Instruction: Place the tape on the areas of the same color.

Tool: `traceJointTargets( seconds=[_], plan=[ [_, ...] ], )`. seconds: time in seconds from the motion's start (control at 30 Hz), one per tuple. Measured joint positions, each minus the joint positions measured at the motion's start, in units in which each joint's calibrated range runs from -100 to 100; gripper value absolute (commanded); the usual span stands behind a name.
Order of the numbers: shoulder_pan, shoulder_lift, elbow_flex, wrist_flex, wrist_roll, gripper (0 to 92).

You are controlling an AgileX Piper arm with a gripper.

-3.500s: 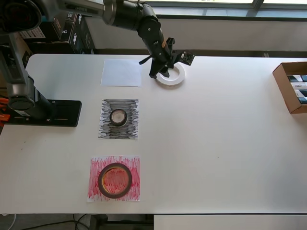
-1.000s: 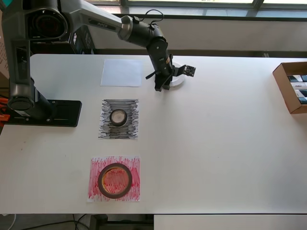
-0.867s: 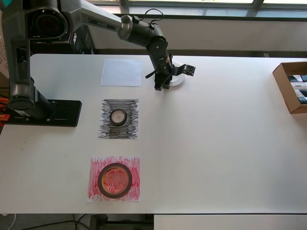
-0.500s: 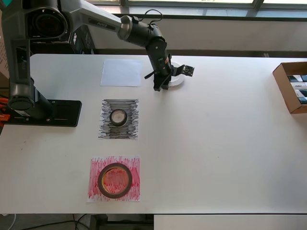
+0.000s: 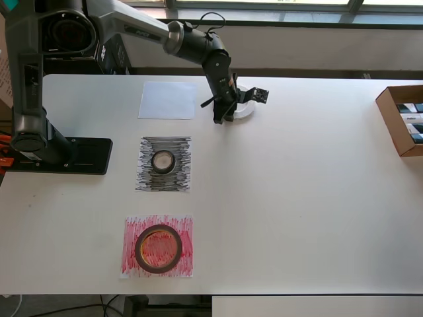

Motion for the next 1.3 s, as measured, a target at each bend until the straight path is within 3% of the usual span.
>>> traceJointTargets(
  seconds=[0.47, 0.97, 1.3],
  plan=[
    [-0.27, 0.41, 0.00, -0.78, -0.75, 5.6],
    [-0.27, -3.59, 1.83, 0.22, -4.17, 4.9],
    [0.55, -16.69, 12.63, -8.12, -12.06, 5.0]
  ],
)
